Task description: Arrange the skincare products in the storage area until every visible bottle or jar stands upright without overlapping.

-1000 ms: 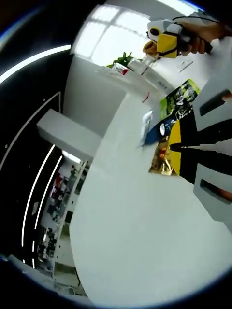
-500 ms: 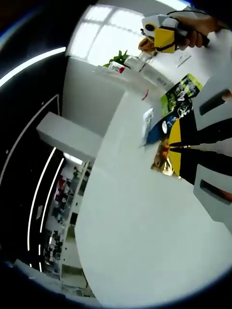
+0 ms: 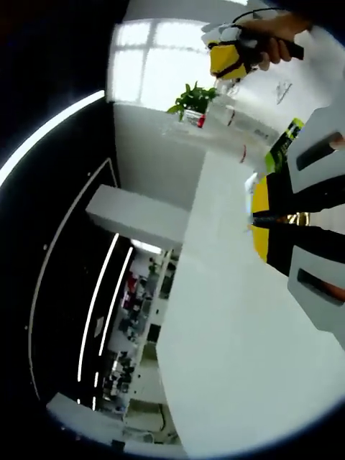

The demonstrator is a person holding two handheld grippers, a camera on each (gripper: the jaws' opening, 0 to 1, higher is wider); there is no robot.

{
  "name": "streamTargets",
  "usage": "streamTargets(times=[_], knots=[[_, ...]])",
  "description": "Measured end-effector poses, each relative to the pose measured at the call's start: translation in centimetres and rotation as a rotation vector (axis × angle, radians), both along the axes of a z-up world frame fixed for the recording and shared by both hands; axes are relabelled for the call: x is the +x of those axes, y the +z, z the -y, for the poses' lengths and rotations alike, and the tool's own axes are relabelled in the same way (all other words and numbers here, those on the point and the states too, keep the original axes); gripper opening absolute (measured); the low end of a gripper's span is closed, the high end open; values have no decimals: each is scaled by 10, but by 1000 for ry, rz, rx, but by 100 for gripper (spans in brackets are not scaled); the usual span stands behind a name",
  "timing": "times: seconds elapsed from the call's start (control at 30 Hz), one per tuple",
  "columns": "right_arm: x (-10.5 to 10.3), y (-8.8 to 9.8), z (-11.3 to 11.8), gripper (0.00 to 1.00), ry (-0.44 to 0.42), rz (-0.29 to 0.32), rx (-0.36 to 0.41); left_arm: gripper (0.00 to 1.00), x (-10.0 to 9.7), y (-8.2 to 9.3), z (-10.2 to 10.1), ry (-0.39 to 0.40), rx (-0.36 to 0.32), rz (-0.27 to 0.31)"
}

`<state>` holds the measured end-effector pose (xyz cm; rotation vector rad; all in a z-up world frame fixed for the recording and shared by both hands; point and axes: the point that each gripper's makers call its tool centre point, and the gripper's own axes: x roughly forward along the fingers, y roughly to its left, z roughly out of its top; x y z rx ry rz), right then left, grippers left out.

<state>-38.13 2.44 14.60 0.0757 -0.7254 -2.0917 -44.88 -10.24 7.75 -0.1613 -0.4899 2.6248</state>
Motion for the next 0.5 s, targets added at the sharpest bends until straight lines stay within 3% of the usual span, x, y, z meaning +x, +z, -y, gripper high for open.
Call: streamTargets(times=[0.1,0.2,0.3,0.33,0.5], knots=[[9,-6,-28,11,-35,-49,152,4,2,21,5,12,46,-90],[16,-32,-67,24,-98,-57,418,4,3,27,10,34,32,-124],[22,-57,-102,38,-153,-27,606,4,3,27,12,54,17,-133],[23,-62,-114,40,-179,-4,638,4,4,28,12,55,17,-139],[25,-76,-146,39,-231,97,662,4,11,38,6,32,13,-184]])
